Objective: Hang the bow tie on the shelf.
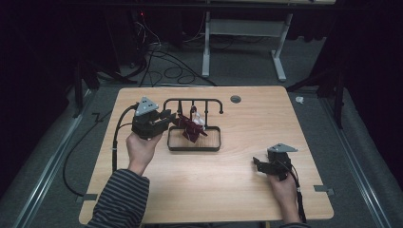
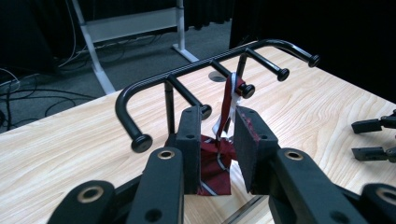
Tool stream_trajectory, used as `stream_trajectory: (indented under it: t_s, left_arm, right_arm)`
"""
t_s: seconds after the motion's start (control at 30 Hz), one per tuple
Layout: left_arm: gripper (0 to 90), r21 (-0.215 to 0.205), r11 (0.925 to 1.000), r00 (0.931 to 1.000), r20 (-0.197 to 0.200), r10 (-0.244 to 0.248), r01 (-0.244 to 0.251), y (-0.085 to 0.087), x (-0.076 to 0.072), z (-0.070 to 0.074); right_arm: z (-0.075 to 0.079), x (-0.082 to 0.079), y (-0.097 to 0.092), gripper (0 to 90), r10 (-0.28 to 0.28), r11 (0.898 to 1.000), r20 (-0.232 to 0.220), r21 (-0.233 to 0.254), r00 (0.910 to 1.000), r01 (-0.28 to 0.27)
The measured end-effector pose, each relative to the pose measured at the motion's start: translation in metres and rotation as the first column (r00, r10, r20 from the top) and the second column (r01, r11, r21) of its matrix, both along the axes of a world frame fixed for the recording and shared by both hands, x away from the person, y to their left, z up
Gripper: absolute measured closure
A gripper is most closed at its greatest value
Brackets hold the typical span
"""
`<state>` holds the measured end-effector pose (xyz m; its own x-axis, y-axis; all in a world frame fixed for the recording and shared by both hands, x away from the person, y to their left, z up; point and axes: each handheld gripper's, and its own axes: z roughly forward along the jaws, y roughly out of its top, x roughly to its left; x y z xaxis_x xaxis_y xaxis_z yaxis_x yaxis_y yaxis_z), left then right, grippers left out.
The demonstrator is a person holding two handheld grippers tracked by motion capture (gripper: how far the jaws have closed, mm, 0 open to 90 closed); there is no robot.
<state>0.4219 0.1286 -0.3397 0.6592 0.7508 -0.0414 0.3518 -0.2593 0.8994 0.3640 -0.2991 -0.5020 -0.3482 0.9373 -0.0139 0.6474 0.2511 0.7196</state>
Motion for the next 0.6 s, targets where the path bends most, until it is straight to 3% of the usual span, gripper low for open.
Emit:
stream_trajectory:
  t_s: [0.6]
  left_arm:
    - [70.6, -0.010, 0.9990, 0.9990, -0.015, 0.043, -0.043, 0.022, -0.011, -0.009]
  right_arm:
    - [0.000, 0.000, 0.000, 30.7, 0.000, 1.000, 0.000, 0.000, 1.0000, 0.000]
